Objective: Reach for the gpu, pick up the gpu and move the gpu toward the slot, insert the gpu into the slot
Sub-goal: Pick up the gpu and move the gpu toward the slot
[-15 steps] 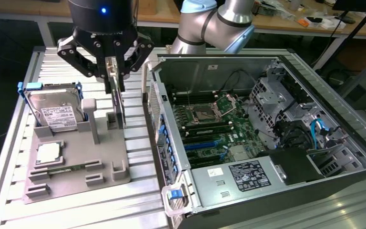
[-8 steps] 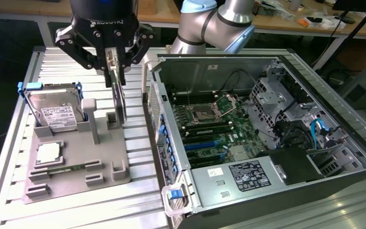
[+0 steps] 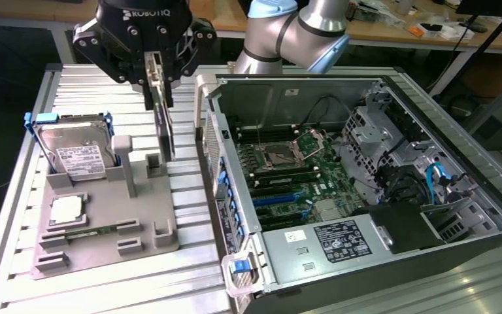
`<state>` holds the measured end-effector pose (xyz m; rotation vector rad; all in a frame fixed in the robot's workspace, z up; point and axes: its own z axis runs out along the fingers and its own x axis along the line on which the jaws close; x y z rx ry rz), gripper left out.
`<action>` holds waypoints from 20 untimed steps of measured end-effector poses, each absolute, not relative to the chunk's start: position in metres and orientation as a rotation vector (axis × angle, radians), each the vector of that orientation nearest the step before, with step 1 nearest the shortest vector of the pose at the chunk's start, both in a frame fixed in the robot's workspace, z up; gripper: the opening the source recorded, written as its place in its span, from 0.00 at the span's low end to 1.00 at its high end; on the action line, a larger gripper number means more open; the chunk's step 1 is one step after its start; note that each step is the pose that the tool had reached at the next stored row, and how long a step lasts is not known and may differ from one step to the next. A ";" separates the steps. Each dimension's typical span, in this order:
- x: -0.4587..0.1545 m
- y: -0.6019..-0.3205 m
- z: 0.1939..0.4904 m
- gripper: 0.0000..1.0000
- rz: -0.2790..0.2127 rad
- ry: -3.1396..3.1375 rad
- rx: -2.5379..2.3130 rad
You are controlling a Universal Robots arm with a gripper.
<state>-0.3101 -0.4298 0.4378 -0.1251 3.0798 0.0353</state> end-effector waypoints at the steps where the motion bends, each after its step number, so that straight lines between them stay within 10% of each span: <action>1: -0.310 -0.430 0.438 0.27 0.035 3.080 -0.125; 20: -0.275 -0.430 0.439 0.27 0.035 3.080 -0.125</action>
